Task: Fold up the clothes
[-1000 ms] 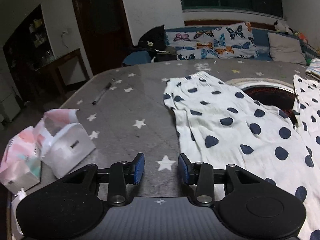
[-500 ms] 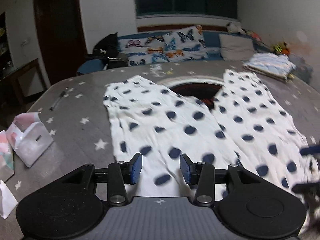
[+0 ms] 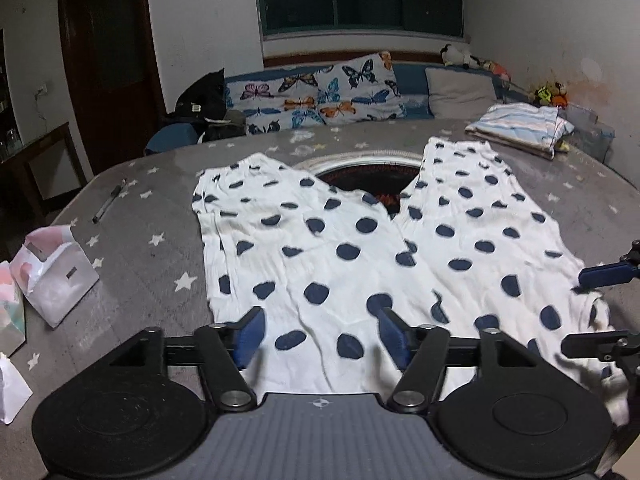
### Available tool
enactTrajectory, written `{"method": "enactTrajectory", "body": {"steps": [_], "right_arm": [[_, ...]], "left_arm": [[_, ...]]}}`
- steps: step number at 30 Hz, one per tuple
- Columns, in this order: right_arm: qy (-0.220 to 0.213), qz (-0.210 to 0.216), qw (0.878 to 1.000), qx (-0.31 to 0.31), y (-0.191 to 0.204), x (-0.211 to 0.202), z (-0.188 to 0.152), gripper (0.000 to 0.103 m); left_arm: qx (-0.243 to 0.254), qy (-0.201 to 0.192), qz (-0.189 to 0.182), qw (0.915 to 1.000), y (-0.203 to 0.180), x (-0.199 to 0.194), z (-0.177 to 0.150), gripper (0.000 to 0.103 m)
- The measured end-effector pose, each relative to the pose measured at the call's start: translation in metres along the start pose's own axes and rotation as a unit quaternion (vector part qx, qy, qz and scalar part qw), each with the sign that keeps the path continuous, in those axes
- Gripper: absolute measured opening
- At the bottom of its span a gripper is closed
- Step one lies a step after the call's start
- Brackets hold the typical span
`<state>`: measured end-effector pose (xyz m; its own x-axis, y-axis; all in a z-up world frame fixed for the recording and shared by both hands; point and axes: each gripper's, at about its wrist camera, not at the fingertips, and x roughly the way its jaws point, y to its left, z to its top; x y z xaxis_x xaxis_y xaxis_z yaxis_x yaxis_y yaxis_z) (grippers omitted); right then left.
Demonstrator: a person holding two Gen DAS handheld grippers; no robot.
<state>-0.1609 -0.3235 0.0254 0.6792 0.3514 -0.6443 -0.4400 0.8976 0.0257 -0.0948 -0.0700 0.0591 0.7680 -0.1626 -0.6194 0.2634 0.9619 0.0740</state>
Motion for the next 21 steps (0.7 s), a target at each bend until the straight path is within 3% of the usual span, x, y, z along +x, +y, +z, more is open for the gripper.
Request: {"method": "enactTrajectory", "body": {"steps": [9,15,21], "right_arm": [[0.007,-0.005,1.000,0.015,-0.006,0.006,-0.006,0.079],[-0.011,-0.007,1.000,0.015,-0.009,0.000,0.002,0.079],[0.001,-0.008,1.000,0.020,-0.018,0.009,0.004,0.079]], "left_arm": [[0.014,0.017,-0.020,0.9996,-0.015,0.003,-0.010,0.072],[0.015,0.009,-0.024,0.9995,-0.019,0.000,-0.006,0.072],[0.018,0.004,-0.035,0.9992,-0.025,0.001,-0.002,0.076]]}}
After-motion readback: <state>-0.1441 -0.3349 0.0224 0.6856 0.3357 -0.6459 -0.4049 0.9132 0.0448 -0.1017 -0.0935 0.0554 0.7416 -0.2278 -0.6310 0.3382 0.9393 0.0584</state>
